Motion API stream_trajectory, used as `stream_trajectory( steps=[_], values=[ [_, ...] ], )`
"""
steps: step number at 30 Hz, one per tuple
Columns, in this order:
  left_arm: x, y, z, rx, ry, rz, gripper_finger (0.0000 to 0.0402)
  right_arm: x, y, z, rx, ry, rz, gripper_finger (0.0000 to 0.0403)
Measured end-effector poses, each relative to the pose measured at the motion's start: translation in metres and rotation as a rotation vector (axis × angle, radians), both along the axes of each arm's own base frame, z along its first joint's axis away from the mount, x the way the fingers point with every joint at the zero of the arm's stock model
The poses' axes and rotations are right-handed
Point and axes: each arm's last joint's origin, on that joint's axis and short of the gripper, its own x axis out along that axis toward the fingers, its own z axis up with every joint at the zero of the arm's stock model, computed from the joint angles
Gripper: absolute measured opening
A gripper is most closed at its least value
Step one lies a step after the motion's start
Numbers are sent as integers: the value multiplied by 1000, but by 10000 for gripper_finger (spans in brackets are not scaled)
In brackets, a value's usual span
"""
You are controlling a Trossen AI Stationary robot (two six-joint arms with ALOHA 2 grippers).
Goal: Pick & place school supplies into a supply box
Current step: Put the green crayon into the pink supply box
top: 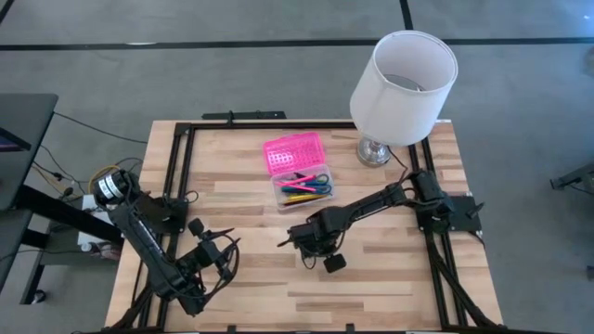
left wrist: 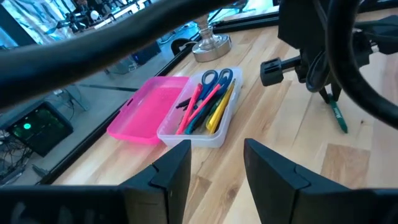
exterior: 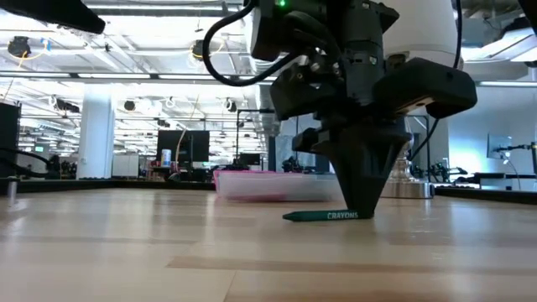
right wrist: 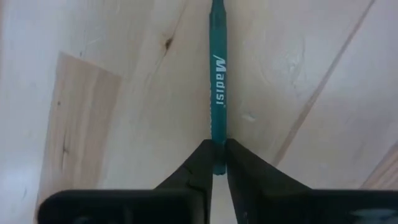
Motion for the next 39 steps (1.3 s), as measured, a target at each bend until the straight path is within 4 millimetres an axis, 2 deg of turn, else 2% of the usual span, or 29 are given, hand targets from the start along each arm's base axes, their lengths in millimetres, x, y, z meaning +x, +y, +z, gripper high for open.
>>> stream_trajectory(
  steps=[6,12,22,34,39],
  values=[
    [-1,1,-5,-2,1,1,143,1,2,0,25,-13,-12,65],
    [-1,1,-5,-2,0,1,143,3,3,0,33,-30,-24,74],
    [-1,1,-5,-2,0,1,143,14,7,11,11,-90,-27,75],
    [-1,1,-5,-5,0,2,143,18,14,12,-37,-151,-15,74],
    [-1,1,-5,-13,-5,1,143,15,13,12,-75,-131,-15,46]
  ],
)
